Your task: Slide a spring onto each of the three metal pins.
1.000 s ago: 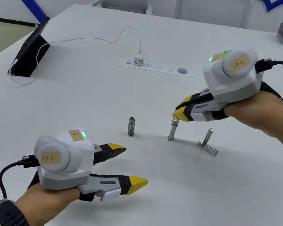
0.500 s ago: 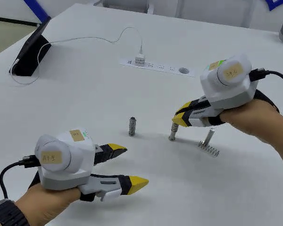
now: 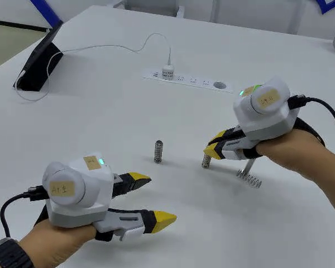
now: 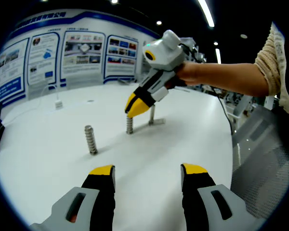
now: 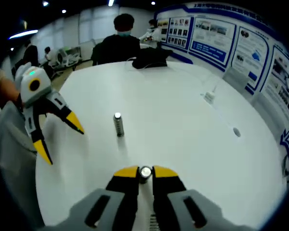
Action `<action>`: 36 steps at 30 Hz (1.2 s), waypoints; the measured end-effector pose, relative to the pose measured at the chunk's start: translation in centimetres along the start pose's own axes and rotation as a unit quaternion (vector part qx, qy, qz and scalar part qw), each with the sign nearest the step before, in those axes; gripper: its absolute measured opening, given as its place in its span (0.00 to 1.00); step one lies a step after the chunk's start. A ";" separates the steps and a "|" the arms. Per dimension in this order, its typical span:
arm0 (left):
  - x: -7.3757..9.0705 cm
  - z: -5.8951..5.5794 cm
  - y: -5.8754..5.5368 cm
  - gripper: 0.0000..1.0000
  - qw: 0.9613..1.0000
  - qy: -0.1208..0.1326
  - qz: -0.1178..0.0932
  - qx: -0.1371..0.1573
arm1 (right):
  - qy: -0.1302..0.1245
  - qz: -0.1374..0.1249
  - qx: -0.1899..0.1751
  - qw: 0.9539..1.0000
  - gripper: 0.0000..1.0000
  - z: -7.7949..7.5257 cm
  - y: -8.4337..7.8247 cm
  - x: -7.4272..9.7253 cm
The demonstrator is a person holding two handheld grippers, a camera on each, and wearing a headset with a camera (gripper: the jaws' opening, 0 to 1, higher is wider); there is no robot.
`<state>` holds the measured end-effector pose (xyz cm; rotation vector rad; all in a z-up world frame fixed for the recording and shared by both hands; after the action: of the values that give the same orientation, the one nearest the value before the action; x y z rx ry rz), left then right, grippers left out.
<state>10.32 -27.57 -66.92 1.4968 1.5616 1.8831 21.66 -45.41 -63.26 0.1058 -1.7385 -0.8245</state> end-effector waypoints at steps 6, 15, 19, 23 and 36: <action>0.1 0.1 0.0 0.56 1.000 0.002 -0.002 0.002 | -0.001 0.001 -0.002 1.000 0.12 0.0 -0.3 -0.2; 0.1 0.0 0.0 0.56 1.000 0.002 -0.001 -0.001 | -0.003 -0.001 -0.001 1.000 0.17 0.0 -0.3 -0.1; 0.1 0.0 0.1 0.56 1.000 0.003 -0.001 -0.001 | -0.006 -0.005 -0.002 1.000 0.18 -0.1 -0.3 0.3; 0.1 0.0 0.2 0.56 1.000 0.003 -0.002 -0.003 | -0.009 -0.009 -0.003 1.000 0.18 0.1 -0.4 0.8; 0.1 0.0 0.7 0.56 1.000 0.004 -0.006 -0.008 | -0.018 -0.019 -0.006 1.000 0.19 0.6 -1.3 2.4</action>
<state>10.54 -27.74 -66.26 1.4718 1.5512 1.8932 19.82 -47.24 -62.14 0.1162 -1.7698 -0.8684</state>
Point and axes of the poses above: the centre of the closed fingertips' face, and the gripper's own axes: x roughly backward along the fingers, z roughly to its left, y roughly out of its top, the point moved 8 cm from there along x, roughly backward along the fingers, and after that the axes turned 8 degrees about z, right-handed, at the moved point
